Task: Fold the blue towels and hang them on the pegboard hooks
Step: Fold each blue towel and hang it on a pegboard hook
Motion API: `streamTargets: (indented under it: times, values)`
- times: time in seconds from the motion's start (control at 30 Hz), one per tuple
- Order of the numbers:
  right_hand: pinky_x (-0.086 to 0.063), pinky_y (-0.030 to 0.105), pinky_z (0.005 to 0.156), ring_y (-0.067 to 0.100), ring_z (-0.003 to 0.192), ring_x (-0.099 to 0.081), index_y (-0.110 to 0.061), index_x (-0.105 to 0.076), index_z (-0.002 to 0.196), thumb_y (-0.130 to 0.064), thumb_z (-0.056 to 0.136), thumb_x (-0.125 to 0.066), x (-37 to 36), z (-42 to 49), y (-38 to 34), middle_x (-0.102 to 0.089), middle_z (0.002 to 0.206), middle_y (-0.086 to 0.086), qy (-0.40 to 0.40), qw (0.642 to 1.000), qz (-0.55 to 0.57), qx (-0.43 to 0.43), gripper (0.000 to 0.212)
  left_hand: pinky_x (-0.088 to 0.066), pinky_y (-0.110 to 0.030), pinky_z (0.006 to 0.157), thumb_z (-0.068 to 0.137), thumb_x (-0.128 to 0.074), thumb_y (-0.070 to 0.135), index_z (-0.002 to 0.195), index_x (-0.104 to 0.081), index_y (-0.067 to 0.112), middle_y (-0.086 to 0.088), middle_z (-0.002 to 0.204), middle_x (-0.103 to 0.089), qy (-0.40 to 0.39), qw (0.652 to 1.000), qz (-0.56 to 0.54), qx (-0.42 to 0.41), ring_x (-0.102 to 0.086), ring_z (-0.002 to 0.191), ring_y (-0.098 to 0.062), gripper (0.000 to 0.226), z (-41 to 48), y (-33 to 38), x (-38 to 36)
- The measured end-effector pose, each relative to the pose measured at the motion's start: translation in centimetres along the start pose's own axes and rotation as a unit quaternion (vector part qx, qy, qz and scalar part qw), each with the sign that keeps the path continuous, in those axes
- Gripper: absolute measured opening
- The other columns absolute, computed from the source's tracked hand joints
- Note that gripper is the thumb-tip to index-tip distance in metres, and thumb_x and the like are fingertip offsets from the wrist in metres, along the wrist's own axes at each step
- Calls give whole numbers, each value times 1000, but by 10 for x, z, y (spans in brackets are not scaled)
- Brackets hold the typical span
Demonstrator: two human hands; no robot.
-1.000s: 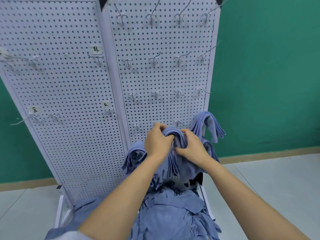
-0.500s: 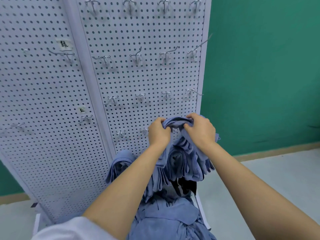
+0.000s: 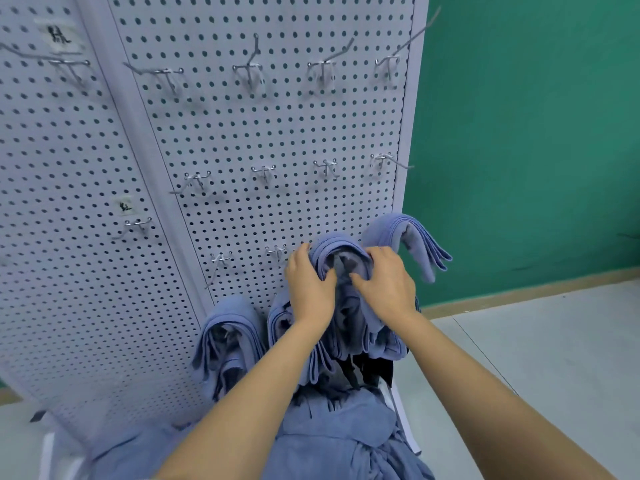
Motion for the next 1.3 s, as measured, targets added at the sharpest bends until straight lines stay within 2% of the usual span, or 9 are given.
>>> streamTargets:
  times: [0.07,0.13,0.27,0.4,0.6,0.8,0.97,1.13,1.3]
  values:
    - [-42,35,72,26,110,-46,-18,-52,116,-39,86,-63,-3,-11,4,-48,122,1,-1,994,-108,-5,38,-30,-34,109,93,-60,21,144,-31,10,-3,149,-31,10,997,76,8,-26,138,-22,60,-12,-12,-1]
    - [-38,34,66,26,104,-48,-15,-49,113,-34,91,-57,-7,-19,8,-50,118,4,-15,993,-118,-12,31,-33,-35,107,95,-57,23,141,-34,6,-7,146,-35,5,995,99,24,-30,135,-25,55,-19,-22,-8]
    - [-41,37,65,29,90,-54,-10,-48,97,-21,94,-52,-17,-17,14,-53,102,10,-24,998,50,-26,13,-34,-23,89,99,-47,14,130,-42,1,-13,131,-46,-18,998,11,66,-45,121,-26,34,-22,-21,-25]
    - [-45,42,80,34,100,-52,-2,-54,105,-25,96,-50,-26,-16,25,-56,104,15,-51,997,31,-43,25,-41,-33,97,99,-40,5,135,-38,1,-14,134,-46,-12,997,-8,79,-47,122,-28,36,-22,-21,-28]
    - [-34,31,62,23,73,-51,-5,-56,96,-9,95,-52,-33,-18,33,-57,80,4,-11,985,149,-82,6,-43,-33,84,99,-34,1,136,-37,4,-6,119,-51,-27,995,-41,91,-53,100,-24,37,-17,-25,-30]
    - [-40,32,65,24,76,-55,-7,-57,97,-24,95,-56,-32,-18,33,-59,82,4,-51,984,145,-96,17,-40,-28,93,100,-42,12,141,-35,10,-5,131,-50,-79,986,-81,119,-50,119,-23,41,-23,-25,-21]
    - [-49,38,80,30,102,-61,-7,-54,123,-30,93,-60,-17,-38,29,-65,110,10,-72,984,127,-104,38,-40,-32,104,91,-64,22,139,-39,7,-6,137,-50,-127,982,-57,131,-48,126,-24,57,-42,-23,4]
    - [-46,37,86,32,110,-57,-5,-48,133,-21,94,-59,2,-73,17,-61,122,15,-94,985,98,-103,44,-40,-30,81,93,-60,17,106,-53,19,4,95,-55,-144,982,-20,120,-52,86,-16,15,-72,-20,41]
    - [-46,40,91,30,103,-58,-2,-49,131,-17,94,-60,-9,-125,0,-64,108,16,-140,981,92,-96,42,-45,-36,99,94,-59,18,122,-57,7,-8,123,-59,-160,974,11,161,-55,114,-25,30,-108,-50,75]
Point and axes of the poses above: each hand's wrist, its own z-axis towards the middle knuckle, its own x-axis out of the back of the hand, y = z × x, the point moved 3 cm from there along z, towards the middle knuckle
